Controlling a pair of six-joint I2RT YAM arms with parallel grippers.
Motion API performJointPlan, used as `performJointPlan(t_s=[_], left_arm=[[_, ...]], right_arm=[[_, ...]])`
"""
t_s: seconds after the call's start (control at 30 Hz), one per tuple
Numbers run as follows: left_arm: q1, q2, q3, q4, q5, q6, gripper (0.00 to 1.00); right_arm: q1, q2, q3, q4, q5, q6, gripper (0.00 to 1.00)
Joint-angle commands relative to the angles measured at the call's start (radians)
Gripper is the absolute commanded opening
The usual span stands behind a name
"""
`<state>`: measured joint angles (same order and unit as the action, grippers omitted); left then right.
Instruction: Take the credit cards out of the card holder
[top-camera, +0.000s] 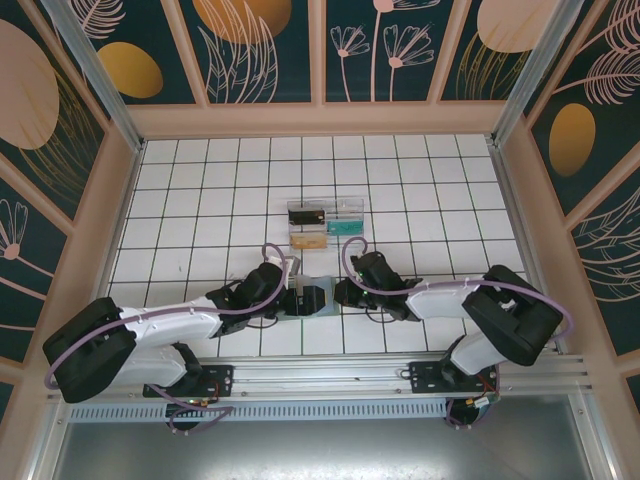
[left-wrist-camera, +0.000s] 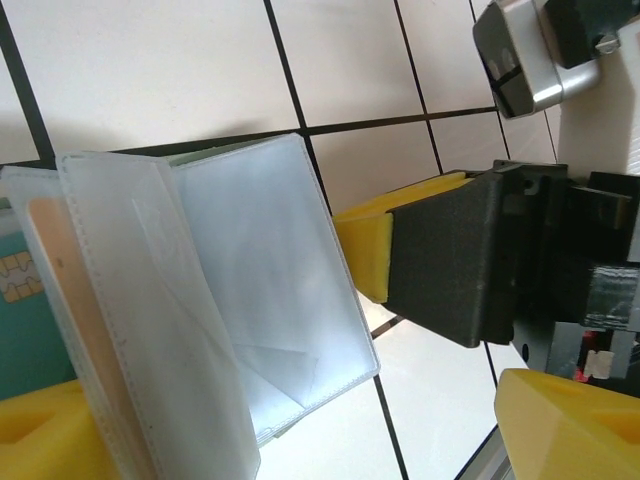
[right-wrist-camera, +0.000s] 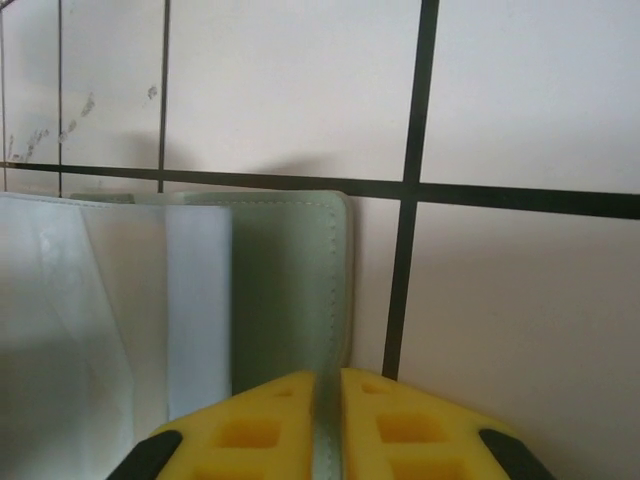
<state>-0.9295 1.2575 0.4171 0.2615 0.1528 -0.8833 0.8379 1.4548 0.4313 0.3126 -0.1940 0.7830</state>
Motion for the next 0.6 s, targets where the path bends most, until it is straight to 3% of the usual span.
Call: performJointPlan(t_s=[0.0, 0.17, 0.4, 0.57], left_arm=[[-0.004, -0.011, 0.003, 0.022, -0.009, 0.011, 0.89], [-0.004, -0.045, -0.015, 0.024, -0.048, -0.008, 0.89], [-0.005, -0.071, -0.037, 0.013, -0.089, -0.03, 0.89], [-0.004, -0.067, -0.052, 0.039, -0.084, -0.042, 0.89]], right_arm=[[0.009, -0.078, -0.005, -0.027, 0.047, -0.014, 0.19], [0.018, -0.111, -0.006, 0.02, -0.001, -0.022, 0.18], [0.022, 0.012, 0.026, 0.136, -0.136, -0.001, 0.11], [0.026, 0.083, 0.054, 0.212, -0.199, 0.033, 0.17]])
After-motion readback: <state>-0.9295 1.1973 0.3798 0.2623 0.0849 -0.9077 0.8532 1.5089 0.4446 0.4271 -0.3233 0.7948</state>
